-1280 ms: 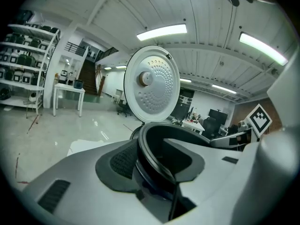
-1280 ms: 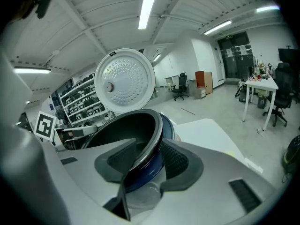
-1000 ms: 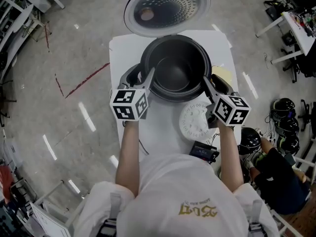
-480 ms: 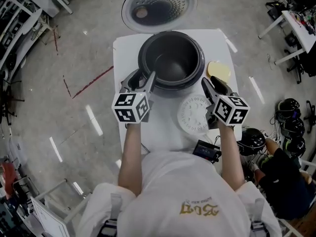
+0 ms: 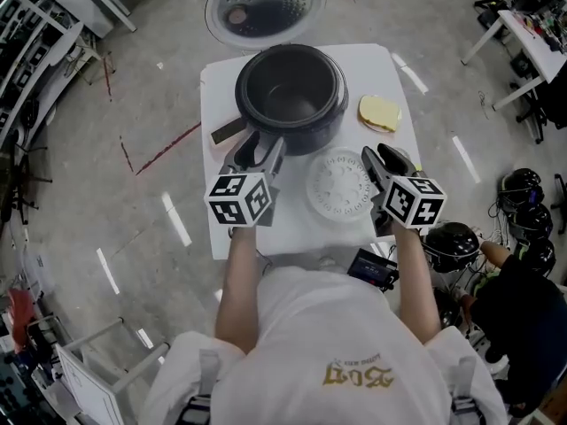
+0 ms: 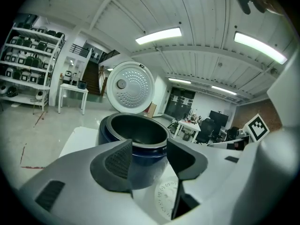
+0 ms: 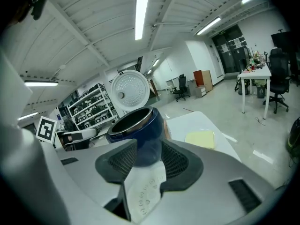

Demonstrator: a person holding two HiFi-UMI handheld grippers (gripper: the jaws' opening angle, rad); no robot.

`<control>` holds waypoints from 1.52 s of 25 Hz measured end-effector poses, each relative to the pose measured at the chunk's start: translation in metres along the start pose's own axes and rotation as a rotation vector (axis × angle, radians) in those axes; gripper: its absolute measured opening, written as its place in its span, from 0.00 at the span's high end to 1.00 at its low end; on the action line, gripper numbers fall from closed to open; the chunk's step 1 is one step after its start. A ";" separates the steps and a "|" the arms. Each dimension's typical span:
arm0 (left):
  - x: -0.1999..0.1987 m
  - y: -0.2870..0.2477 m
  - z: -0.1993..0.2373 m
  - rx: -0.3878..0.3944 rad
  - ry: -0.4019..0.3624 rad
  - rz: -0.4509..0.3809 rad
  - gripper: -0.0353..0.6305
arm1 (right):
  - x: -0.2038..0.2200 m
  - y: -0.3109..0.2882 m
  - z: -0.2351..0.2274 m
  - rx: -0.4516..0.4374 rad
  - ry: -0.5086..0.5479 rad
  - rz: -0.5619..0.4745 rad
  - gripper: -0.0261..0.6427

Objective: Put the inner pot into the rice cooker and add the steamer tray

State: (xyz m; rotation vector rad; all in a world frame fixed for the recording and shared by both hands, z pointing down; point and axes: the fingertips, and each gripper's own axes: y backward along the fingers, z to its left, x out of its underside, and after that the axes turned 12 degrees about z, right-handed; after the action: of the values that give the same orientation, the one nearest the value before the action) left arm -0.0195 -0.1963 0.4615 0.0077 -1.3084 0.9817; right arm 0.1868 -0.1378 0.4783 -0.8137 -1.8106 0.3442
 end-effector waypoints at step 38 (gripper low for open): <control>0.177 -0.069 -0.022 0.111 0.126 0.387 0.58 | 0.170 -0.005 -0.082 0.126 -0.198 0.263 0.70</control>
State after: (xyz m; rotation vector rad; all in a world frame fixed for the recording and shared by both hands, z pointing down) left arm 0.0280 -0.1224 0.6313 -0.2265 -1.1595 1.3604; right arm 0.2265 -0.0392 0.6343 -0.9574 -1.8445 0.7236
